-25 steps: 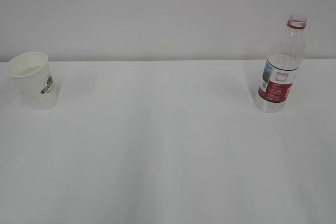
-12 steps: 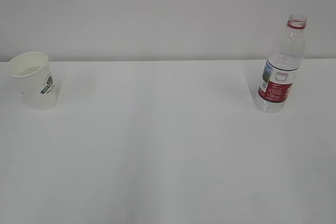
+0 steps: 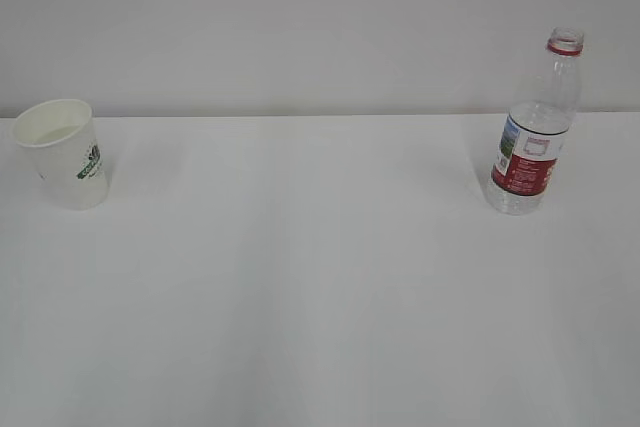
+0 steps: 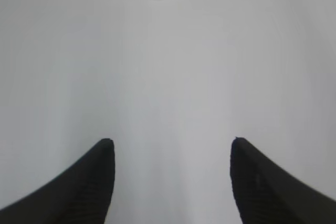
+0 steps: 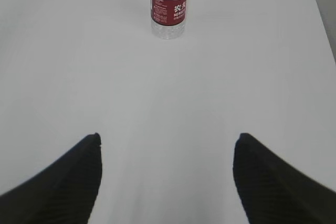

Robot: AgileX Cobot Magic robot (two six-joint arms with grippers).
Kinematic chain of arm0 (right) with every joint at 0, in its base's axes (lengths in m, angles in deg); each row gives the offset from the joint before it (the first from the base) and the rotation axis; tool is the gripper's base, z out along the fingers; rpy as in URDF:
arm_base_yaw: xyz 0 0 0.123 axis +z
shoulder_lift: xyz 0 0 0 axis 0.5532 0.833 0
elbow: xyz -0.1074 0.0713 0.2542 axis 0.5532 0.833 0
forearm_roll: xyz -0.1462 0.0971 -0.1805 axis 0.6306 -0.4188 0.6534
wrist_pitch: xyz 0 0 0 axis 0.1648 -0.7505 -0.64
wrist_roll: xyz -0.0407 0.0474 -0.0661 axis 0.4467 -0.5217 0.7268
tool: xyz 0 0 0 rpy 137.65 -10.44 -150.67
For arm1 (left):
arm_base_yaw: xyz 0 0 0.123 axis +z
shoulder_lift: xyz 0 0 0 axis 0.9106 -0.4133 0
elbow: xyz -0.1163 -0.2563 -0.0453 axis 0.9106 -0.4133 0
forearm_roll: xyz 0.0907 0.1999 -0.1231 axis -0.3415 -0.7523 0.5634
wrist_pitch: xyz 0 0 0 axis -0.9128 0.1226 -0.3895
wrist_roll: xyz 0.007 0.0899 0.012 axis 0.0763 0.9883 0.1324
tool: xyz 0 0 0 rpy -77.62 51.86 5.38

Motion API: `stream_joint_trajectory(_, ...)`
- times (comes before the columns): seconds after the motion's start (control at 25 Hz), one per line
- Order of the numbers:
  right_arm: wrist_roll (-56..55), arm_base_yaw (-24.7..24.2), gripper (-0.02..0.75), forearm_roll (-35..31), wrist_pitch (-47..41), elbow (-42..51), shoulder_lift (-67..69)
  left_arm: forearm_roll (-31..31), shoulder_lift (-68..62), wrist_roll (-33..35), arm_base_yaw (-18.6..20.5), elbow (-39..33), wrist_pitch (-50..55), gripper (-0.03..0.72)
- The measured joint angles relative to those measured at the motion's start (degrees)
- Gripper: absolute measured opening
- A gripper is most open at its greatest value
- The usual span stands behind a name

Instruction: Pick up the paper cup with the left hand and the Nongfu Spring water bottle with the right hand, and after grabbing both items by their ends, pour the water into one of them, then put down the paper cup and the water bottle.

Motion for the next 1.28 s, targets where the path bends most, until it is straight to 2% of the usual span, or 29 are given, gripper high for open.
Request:
stream_joint_trajectory(0.68,-3.83,0.0,0.587,0.56,-3.22,1.62,0.0,0.0,0.4,0.0,0.0,-2.15,-3.07,0.496)
stream_joint_trajectory(1.04,-3.83,0.0,0.587,0.56,-3.47,1.62,-7.56,0.09,7.38,0.0,0.0,-2.15,-3.2,0.49)
stream_joint_trajectory(1.28,-3.83,0.0,0.587,0.56,-3.58,1.62,-7.79,0.2,9.53,0.0,0.0,-2.15,-3.09,0.485)
